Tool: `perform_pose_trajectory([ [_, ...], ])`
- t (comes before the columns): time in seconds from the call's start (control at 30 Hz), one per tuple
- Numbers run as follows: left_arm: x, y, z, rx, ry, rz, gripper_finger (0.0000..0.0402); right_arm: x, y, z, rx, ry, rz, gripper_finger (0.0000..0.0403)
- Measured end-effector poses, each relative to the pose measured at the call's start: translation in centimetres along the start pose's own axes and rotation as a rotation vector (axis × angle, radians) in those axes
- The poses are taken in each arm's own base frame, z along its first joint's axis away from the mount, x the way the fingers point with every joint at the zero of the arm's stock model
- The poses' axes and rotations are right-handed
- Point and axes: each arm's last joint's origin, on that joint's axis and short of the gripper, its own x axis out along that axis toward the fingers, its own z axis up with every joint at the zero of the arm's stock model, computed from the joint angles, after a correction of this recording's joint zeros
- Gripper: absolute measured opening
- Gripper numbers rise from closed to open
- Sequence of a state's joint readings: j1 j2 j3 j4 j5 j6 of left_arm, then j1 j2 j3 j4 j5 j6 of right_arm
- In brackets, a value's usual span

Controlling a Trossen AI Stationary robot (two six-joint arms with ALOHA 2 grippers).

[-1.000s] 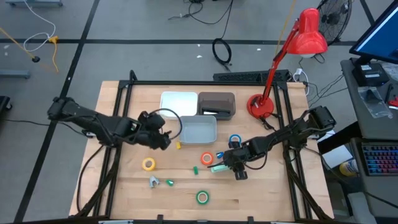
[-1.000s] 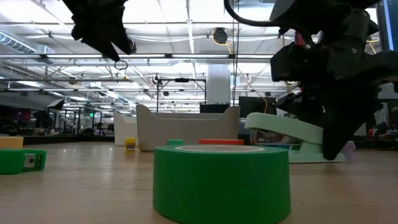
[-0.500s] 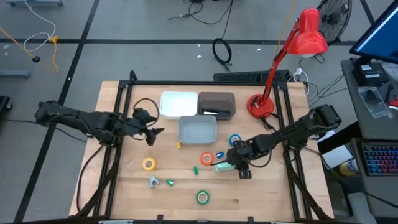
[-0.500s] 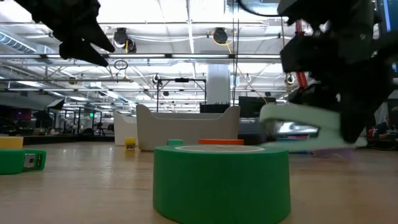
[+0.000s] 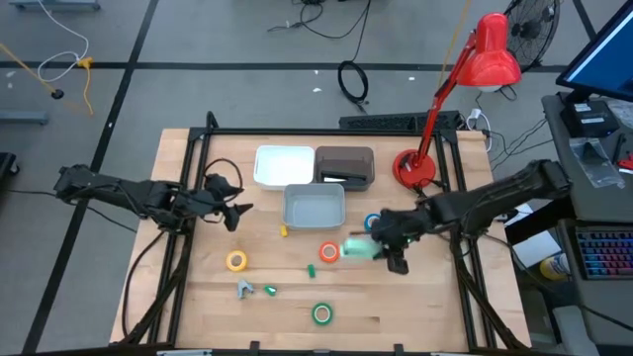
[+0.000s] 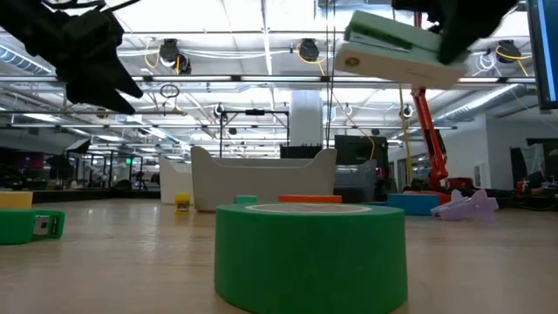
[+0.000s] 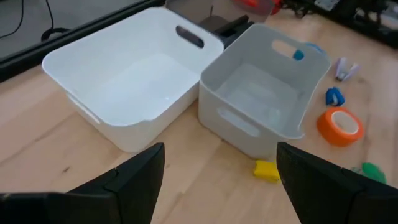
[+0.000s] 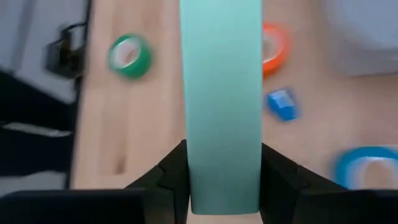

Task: Pick and place Stapler, Stapler remover, tape
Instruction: Put the light blue stapler into the black bin

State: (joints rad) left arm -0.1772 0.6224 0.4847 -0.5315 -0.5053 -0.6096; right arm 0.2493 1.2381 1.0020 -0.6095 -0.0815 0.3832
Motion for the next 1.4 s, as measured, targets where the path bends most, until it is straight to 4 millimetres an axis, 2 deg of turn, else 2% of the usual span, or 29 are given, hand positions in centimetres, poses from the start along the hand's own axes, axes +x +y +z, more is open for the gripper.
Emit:
perform_pose_trajectory([
  [0.13, 0.0, 0.0, -0.1, 0.005, 0.004, 0.003, 0.0308, -2.1, -1.6, 2.0, -0.041, -0.049, -0.159, 0.0122],
  [0.23, 0.0, 0.0, -0.1, 0.006, 0.005, 0.002, 0.0308, -3.2, -3.7, 3.2, -0.090, -0.091, -0.259, 0.0122],
  [0.53, 0.0, -0.1, 0.1, -0.036, -0.003, -0.013, 0.0308, -4.9, -11.8, 5.1, -0.223, -0.095, -0.572, 0.0122],
  [0.67, 0.0, -0.1, 0.1, -0.081, -0.003, -0.013, 0.0308, -4.0, -14.9, 6.3, -0.249, -0.121, -0.633, 0.0122],
  [0.77, 0.0, -0.1, 0.1, -0.098, -0.003, -0.014, 0.0308, -2.3, -16.7, 6.8, -0.272, -0.097, -0.613, 0.0122],
  [0.9, 0.0, -0.1, 0.1, -0.100, -0.007, -0.016, 0.0308, -0.2, -19.0, 7.4, -0.307, 0.011, -0.608, 0.0122],
  [1.07, 0.0, -0.2, 0.2, -0.110, -0.020, -0.026, 0.0308, 1.3, -21.4, 7.9, -0.302, 0.110, -0.598, 0.0122],
  [1.2, 0.0, -0.3, 0.3, -0.122, -0.028, -0.031, 0.0308, 1.6, -22.6, 8.0, -0.241, 0.146, -0.556, 0.0122],
  [1.4, 0.0, -0.3, 0.5, -0.130, -0.041, -0.041, 0.0308, 1.9, -22.8, 7.5, -0.231, 0.188, -0.495, 0.0122],
])
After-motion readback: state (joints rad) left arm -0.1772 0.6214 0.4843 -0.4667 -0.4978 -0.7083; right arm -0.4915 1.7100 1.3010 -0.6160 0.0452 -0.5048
